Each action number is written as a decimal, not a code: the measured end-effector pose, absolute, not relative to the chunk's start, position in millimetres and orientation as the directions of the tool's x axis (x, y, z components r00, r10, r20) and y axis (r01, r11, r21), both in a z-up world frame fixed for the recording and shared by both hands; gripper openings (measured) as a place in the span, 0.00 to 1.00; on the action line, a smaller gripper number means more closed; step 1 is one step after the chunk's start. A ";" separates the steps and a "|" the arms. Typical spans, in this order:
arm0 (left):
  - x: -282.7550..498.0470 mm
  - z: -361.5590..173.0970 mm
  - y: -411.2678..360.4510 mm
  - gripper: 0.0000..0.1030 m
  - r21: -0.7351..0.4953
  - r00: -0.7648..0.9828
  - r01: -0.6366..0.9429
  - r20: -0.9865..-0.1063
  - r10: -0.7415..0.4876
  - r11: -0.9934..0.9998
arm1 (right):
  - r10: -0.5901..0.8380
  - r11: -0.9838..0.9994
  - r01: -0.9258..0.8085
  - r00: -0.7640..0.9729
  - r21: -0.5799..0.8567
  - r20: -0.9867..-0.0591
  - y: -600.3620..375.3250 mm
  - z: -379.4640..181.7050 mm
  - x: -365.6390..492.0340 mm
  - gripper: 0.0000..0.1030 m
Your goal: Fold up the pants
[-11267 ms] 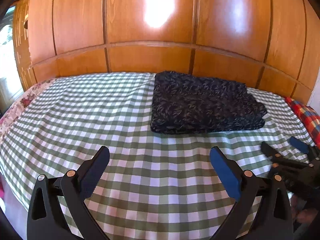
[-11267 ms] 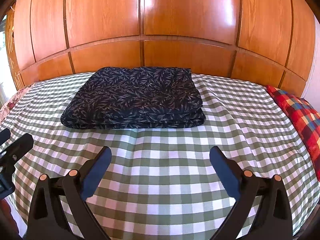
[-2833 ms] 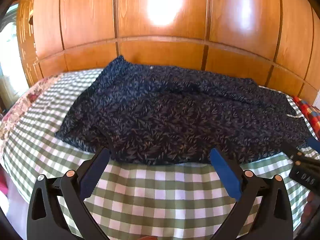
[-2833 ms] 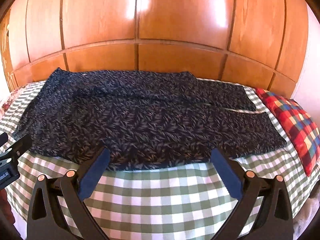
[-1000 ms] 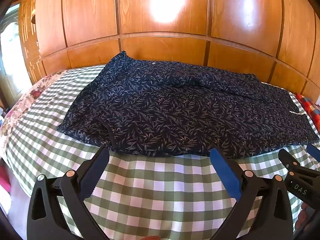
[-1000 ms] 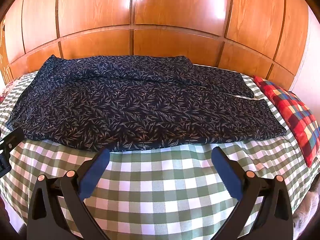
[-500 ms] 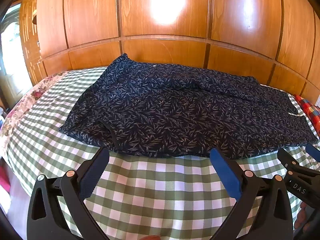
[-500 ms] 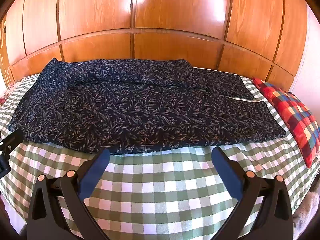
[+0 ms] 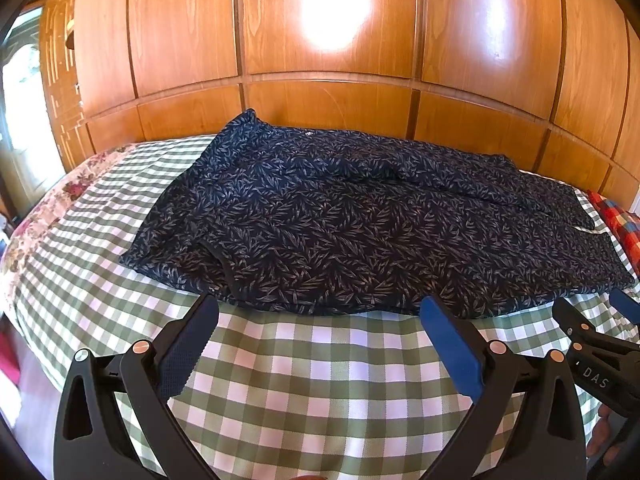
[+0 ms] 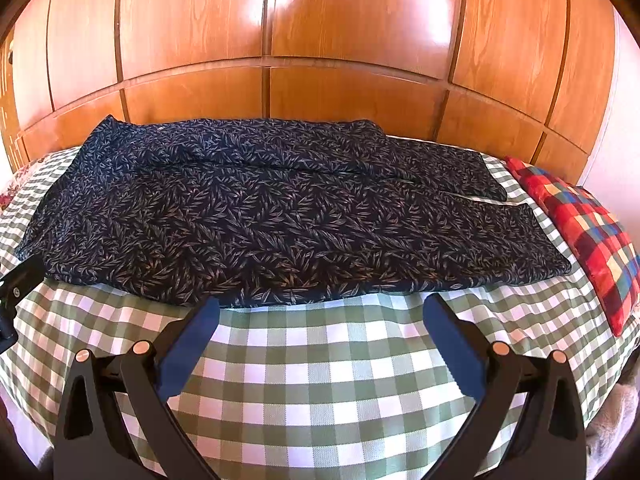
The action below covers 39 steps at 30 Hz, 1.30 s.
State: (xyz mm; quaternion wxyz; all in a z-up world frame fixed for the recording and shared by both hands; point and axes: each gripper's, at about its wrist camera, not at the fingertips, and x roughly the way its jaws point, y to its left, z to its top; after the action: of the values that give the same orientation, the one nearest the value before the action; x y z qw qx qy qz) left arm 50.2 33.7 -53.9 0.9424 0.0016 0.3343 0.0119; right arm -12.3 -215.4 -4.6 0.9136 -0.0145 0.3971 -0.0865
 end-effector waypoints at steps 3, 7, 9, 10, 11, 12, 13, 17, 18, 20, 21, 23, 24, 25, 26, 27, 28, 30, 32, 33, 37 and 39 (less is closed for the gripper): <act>49.7 -53.1 33.2 0.97 0.012 0.778 -0.019 -0.627 0.022 1.000 | -0.168 0.985 0.146 0.668 -0.094 -0.725 -215.7 -5.0 -12.2 0.98; 49.0 -52.7 32.8 0.97 0.012 0.780 -0.018 -0.625 0.021 1.000 | -0.169 0.985 0.146 0.668 -0.095 -0.725 -215.6 -5.0 -13.0 0.98; 49.3 -52.5 32.8 0.97 0.009 0.780 -0.017 -0.626 0.019 1.000 | -0.168 0.985 0.146 0.668 -0.094 -0.725 -215.6 -5.0 -13.2 0.98; 49.0 -52.3 32.7 0.97 0.008 0.780 -0.017 -0.626 0.019 1.000 | -0.169 0.985 0.146 0.668 -0.094 -0.724 -215.6 -5.3 -13.4 0.98; 48.9 -52.0 32.8 0.97 0.009 0.781 -0.018 -0.625 0.019 1.000 | -0.169 0.985 0.146 0.669 -0.095 -0.724 -215.6 -5.4 -13.4 0.98; 48.7 -51.8 32.7 0.97 0.009 0.782 -0.017 -0.623 0.019 1.000 | -0.169 0.985 0.146 0.668 -0.095 -0.724 -215.6 -5.3 -13.4 0.98; 48.7 -51.6 32.6 0.97 0.009 0.782 -0.016 -0.623 0.018 1.000 | -0.169 0.985 0.146 0.668 -0.094 -0.725 -215.8 -5.3 -13.4 0.98; 47.5 -51.0 31.9 0.97 0.006 0.782 -0.016 -0.623 0.016 1.000 | -0.170 0.985 0.146 0.667 -0.097 -0.725 -215.4 -5.6 -13.2 0.98; 47.3 -50.9 32.3 0.97 0.005 0.782 -0.015 -0.623 0.015 1.000 | -0.169 0.985 0.145 0.667 -0.096 -0.726 -215.5 -5.6 -13.1 0.98; 46.9 -50.1 32.6 0.97 0.003 0.784 -0.014 -0.621 0.013 1.000 | -0.171 0.984 0.147 0.668 -0.097 -0.724 -215.0 -5.5 -13.4 0.98; 46.6 -49.9 32.5 0.97 0.004 0.785 -0.013 -0.620 0.012 1.000 | -0.171 0.984 0.147 0.668 -0.097 -0.724 -214.7 -5.5 -13.5 0.98; 46.1 -49.3 32.4 0.97 0.003 0.786 -0.012 -0.618 0.011 1.000 | -0.171 0.984 0.147 0.669 -0.097 -0.723 -214.0 -5.8 -13.9 0.98; 45.6 -49.2 32.1 0.97 0.004 0.787 -0.011 -0.617 0.011 1.000 | -0.171 0.984 0.146 0.670 -0.097 -0.723 -213.8 -6.0 -14.0 0.98; 45.5 -49.1 32.1 0.97 0.004 0.787 -0.011 -0.616 0.011 1.000 | -0.172 0.984 0.147 0.669 -0.098 -0.723 -213.8 -6.1 -14.0 0.98; 45.3 -49.0 32.2 0.97 0.002 0.788 -0.010 -0.616 0.009 1.000 | -0.171 0.984 0.146 0.668 -0.097 -0.724 -213.7 -6.2 -14.0 0.98; 45.2 -48.9 32.3 0.97 0.000 0.788 -0.009 -0.616 0.007 1.000 | -0.171 0.984 0.146 0.669 -0.097 -0.724 -213.6 -6.2 -14.1 0.98; 44.7 -48.8 32.5 0.97 0.000 0.789 -0.010 -0.615 0.007 1.000 | -0.172 0.984 0.147 0.668 -0.098 -0.724 -213.3 -6.3 -14.4 0.98; 44.4 -48.3 32.8 0.97 0.001 0.791 -0.007 -0.612 0.006 1.000 | -0.172 0.984 0.146 0.667 -0.099 -0.725 -212.6 -7.0 -14.7 0.98; 43.5 -48.0 33.5 0.97 0.004 0.795 -0.012 -0.606 0.012 1.000 | -0.173 0.984 0.147 0.667 -0.100 -0.724 -212.0 -7.3 -15.2 0.98; 43.1 -47.8 33.7 0.97 0.005 0.798 -0.016 -0.602 0.016 1.000 | -0.173 0.984 0.146 0.667 -0.100 -0.725 -211.9 -7.3 -15.1 0.98; 43.5 -48.5 35.0 0.97 0.007 0.794 -0.019 -0.607 0.019 1.000 | -0.174 0.984 0.147 0.667 -0.101 -0.725 -211.7 -6.8 -15.1 0.98; 43.5 -49.2 35.5 0.97 0.006 0.791 -0.021 -0.611 0.020 1.000 | -0.173 0.984 0.144 0.665 -0.102 -0.726 -211.4 -8.2 -15.4 0.98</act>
State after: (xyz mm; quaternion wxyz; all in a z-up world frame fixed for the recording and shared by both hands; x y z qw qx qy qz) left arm 43.5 35.5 -49.2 0.9464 -0.0004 0.3227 0.0108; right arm -15.4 -211.4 -8.2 0.9123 -0.0179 0.3998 -0.0870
